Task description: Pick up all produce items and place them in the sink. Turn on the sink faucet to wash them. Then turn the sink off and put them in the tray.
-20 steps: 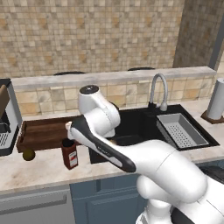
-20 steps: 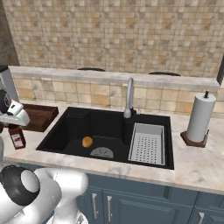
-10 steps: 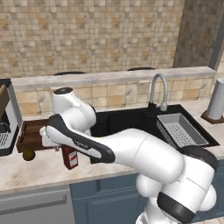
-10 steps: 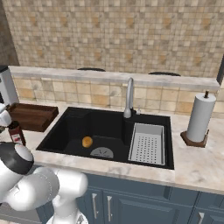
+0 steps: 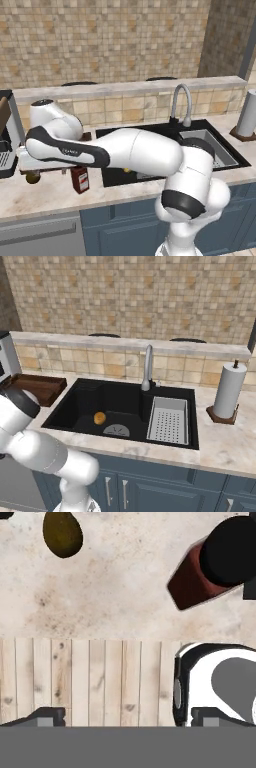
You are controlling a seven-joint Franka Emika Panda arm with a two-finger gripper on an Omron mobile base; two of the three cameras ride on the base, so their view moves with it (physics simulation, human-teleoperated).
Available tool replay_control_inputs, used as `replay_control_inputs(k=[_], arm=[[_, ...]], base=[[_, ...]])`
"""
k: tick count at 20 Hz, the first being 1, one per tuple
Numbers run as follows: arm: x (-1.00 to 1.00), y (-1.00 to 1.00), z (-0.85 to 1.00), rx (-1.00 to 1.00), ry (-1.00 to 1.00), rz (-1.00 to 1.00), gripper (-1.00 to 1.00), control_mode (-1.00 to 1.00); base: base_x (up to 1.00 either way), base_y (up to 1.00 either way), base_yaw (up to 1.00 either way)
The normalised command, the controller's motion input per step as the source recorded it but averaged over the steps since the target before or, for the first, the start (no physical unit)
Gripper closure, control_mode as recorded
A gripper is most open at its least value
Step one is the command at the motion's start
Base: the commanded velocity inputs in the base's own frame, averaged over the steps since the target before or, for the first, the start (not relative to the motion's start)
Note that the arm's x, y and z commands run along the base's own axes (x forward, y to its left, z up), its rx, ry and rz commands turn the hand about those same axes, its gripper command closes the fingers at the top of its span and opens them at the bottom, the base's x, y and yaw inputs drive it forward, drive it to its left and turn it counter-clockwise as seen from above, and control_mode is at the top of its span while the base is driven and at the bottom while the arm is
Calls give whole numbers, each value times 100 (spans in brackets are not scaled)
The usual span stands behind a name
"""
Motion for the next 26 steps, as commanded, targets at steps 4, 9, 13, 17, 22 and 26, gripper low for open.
replay_control_inputs(k=[4, 9, 13, 17, 22, 26], arm=[[26, 53, -3, 0, 0, 0, -100, -100], [43, 36, -12, 0, -3, 0, -100, -100], [34, 19, -17, -3, -7, 0, -100, -100], [10, 6, -29, -6, -12, 0, -100, -100], [10, 3, -28, -4, -11, 0, -100, -100], [3, 0, -30, -2, -6, 0, -100, -100]], base=[[0, 0, 0], [0, 0, 0], [0, 0, 0], [0, 0, 0], [0, 0, 0], [0, 0, 0]])
